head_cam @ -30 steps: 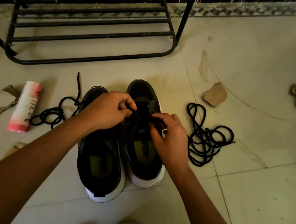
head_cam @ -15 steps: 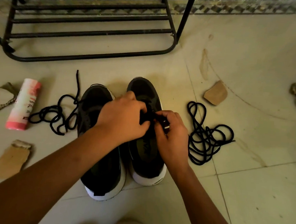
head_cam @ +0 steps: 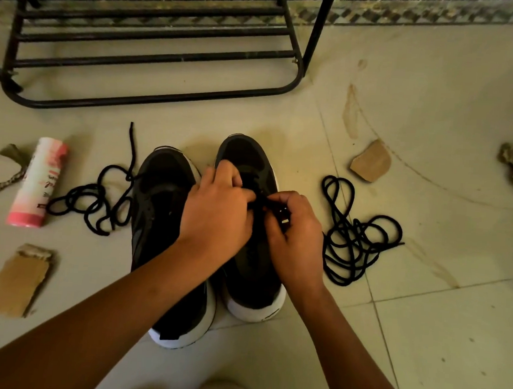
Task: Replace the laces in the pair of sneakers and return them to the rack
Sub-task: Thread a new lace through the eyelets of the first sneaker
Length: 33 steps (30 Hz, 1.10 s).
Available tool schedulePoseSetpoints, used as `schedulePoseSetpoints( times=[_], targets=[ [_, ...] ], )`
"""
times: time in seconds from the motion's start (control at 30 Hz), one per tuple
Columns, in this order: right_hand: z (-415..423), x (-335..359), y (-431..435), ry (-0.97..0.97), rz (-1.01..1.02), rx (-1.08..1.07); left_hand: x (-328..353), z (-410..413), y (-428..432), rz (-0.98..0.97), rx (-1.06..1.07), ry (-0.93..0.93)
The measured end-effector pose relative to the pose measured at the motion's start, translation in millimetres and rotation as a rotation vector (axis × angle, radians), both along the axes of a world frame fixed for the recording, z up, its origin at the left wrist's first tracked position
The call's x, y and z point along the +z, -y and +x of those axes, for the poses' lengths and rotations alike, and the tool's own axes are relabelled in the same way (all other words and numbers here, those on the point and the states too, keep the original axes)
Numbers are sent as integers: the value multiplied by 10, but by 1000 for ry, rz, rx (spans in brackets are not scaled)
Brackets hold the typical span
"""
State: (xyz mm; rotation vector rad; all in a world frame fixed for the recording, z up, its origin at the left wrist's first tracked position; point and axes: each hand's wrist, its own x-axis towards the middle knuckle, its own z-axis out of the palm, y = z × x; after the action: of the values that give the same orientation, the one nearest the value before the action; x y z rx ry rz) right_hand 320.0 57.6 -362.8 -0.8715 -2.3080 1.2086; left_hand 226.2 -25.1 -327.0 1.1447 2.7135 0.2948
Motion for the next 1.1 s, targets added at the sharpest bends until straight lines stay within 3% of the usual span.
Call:
schedulePoseSetpoints(
  times=[0.23,0.5,0.73,0.9,1.1],
  targets=[
    [4,-20,-3,-18,-13,-10,-27,-37,25,63,59,108],
    [10,-21,11,-54,15,-27,-69,-69,76,271,170,266],
    [2,-38,8,-56,15,-11,-22,-95,8,316,183,185],
    [-7,-62,-4,-78,-51,-2,14,-96,-78,233,183,144],
    [-13,-86,13,-137,-268,-68,-28,-272,-1,299,397,422]
  ],
)
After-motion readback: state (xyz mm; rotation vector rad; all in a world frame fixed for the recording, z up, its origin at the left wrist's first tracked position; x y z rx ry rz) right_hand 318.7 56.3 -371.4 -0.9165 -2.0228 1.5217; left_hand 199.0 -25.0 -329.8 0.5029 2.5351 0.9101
